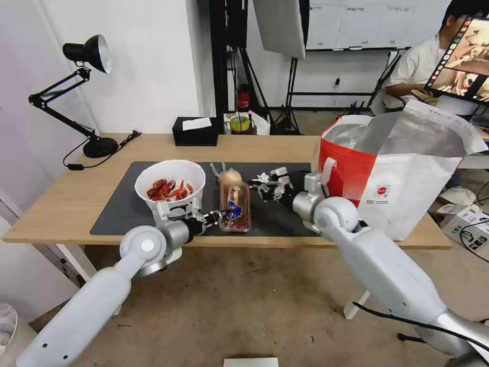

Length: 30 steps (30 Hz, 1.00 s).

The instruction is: Pick up the trash from the table and place it into the takeout bag.

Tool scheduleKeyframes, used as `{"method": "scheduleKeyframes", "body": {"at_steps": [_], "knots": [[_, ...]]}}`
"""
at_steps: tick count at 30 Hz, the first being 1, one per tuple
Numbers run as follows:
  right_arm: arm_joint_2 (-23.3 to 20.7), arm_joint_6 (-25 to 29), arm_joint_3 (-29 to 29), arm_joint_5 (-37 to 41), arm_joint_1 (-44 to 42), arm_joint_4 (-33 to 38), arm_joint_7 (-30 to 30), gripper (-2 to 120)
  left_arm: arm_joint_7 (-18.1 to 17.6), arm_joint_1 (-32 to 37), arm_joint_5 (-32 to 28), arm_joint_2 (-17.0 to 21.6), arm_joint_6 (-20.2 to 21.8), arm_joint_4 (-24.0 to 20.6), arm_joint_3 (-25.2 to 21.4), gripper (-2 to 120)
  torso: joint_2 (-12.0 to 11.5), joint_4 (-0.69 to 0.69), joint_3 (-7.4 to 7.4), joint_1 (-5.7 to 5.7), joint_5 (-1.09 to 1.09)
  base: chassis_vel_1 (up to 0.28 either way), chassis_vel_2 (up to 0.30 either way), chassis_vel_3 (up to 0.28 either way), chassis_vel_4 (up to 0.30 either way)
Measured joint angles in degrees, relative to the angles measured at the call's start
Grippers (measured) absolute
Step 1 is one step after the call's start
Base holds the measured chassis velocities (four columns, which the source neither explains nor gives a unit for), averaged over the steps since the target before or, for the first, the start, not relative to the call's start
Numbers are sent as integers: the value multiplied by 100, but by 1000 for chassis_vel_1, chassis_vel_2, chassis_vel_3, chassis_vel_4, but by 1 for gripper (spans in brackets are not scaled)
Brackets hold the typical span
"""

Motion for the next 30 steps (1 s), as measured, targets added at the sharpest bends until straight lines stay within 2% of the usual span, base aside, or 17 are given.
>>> {"method": "scheduleKeyframes", "body": {"at_steps": [3, 5, 7, 8, 11, 13, 15, 17, 19, 20, 22, 24, 25, 27, 30], "knots": [[-193, 514, 613, -348, -951, 758, 73, 0, -57, 38, -95, 74, -57, -205, -133, 0, 0, -1, 0, 0, 1, 0, 0, 0, 0], [-208, 634, 753, -463, -1189, 941, 105, 0, -62, 42, -121, 95, -76, -249, -155, 0, 1, 0, 0, 0, -1, 0, 0, 0, 0], [-192, 936, 1002, -701, -1718, 1288, 241, 0, -91, 47, -180, 143, -112, -334, -210, 0, 1, 0, -1, 0, 0, 0, 0, 0, 0], [-192, 936, 1002, -701, -1718, 1288, 241, 0, -91, 47, -180, 143, -112, -334, -210, 0, 1, 0, -1, 0, 0, 0, 0, 0, 0], [-58, 1507, 1393, -1146, -2681, 1798, 512, 0, -140, 22, -250, 201, -160, -434, -274, 0, 1, 0, -1, -1, 0, 0, 0, 0, 0], [-30, 1582, 1468, -1233, -2856, 1888, 547, 0, -144, 9, -263, 212, -167, -450, -283, 0, 2, 0, -1, 0, 1, 0, 0, 0, 0], [46, 1795, 1846, -1662, -3541, 2298, 613, 0, -149, -116, -315, 245, -188, -533, -335, 0, 1, 0, -1, -1, -1, 0, 0, 0, 0], [50, 1827, 1919, -1743, -3649, 2366, 613, 0, -149, -142, -326, 251, -194, -547, -342, 0, 2, 1, -1, -1, -1, 0, 0, 0, 0], [62, 1908, 2235, -1964, -4105, 2625, 567, 11, -154, -293, -405, 271, -224, -608, -338, 0, 1, 1, -1, -1, 0, 0, 0, 0, 0], [62, 1908, 2235, -1964, -4105, 2625, 567, 11, -154, -293, -405, 271, -224, -608, -338, 0, 1, 1, -1, -1, 0, 0, 0, 0, 0], [110, 2085, 2615, -2071, -4720, 2822, 470, 23, -193, -607, -567, 272, -278, -665, -272, 0, 2, 0, -1, -1, -1, 0, 0, 0, 0], [130, 2131, 2662, -2093, -4822, 2831, 454, 25, -204, -670, -592, 272, -284, -665, -255, 0, 2, 0, -1, -1, -1, 0, 0, 0, 0], [216, 2300, 2774, -2168, -5139, 2834, 405, 33, -229, -893, -672, 271, -292, -648, -178, 0, 2, 0, -1, -1, 0, 0, 0, 0, 0], [284, 2427, 2812, -2207, -5311, 2801, 360, 36, -253, -1069, -729, 271, -296, -612, -100, 0, 1, -1, 0, -1, 0, 0, 0, 0, 0], [468, 2707, 2870, -2303, -5566, 2671, 256, 51, -294, -1683, -895, 292, -312, -506, 263, 0, 1, 1, 0, -1, 0, 0, 0, 0, 0]]}}
